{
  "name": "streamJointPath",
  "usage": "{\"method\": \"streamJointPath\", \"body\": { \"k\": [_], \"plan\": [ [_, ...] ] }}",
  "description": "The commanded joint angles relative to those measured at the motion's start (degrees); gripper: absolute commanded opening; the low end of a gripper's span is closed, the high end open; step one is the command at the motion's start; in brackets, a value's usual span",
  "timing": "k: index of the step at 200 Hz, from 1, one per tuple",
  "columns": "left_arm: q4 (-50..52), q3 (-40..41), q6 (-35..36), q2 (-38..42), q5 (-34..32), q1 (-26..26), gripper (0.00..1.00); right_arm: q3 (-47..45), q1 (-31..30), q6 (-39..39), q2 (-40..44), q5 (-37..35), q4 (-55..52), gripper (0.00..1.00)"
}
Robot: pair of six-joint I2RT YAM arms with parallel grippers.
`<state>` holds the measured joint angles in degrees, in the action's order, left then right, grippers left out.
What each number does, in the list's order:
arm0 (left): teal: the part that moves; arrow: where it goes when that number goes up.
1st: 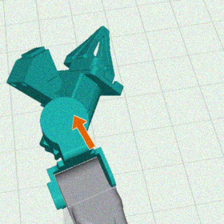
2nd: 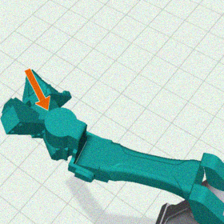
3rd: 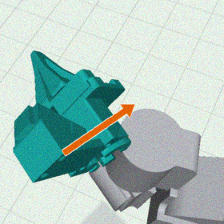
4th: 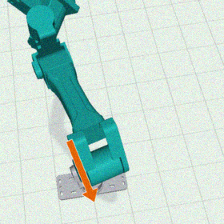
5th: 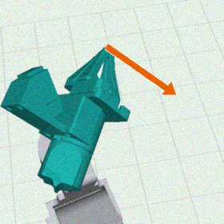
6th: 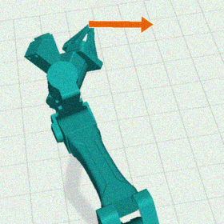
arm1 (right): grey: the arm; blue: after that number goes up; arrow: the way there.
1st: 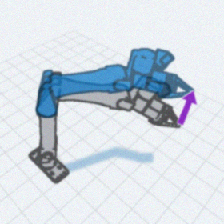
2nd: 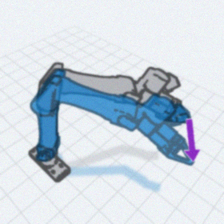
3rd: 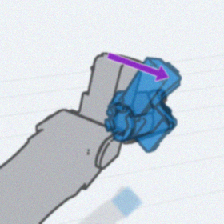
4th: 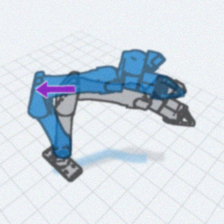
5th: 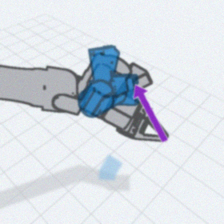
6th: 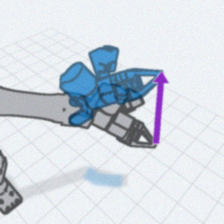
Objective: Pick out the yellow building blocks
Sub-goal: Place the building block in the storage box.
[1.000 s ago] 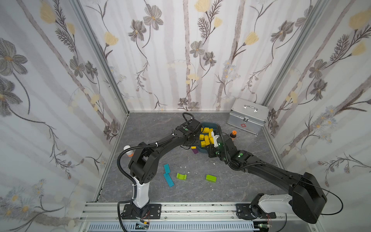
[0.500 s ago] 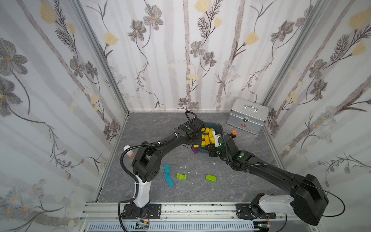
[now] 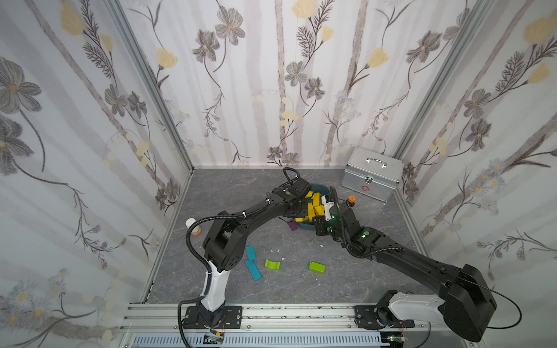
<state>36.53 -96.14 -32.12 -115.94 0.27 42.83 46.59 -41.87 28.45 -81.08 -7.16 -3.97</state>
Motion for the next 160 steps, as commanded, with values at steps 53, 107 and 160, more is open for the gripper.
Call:
{"method": "streamJointPath", "body": {
  "k": [53, 107, 160],
  "plan": [
    [-1.0, -4.8, -0.4, -4.3, 2.5, 0.5, 0.00, 0.0, 0.5, 0.6, 0.6, -1.7, 1.2, 0.25],
    [-1.5, -6.9, -0.8, -6.7, 3.4, 0.8, 0.00, -0.3, 1.0, 0.6, 1.3, -2.2, 0.8, 0.25],
    [-1.8, -8.0, -1.3, -7.6, 3.0, 0.8, 0.12, -0.6, 1.4, 0.7, 1.8, -2.2, 1.0, 0.26]
  ]
}}
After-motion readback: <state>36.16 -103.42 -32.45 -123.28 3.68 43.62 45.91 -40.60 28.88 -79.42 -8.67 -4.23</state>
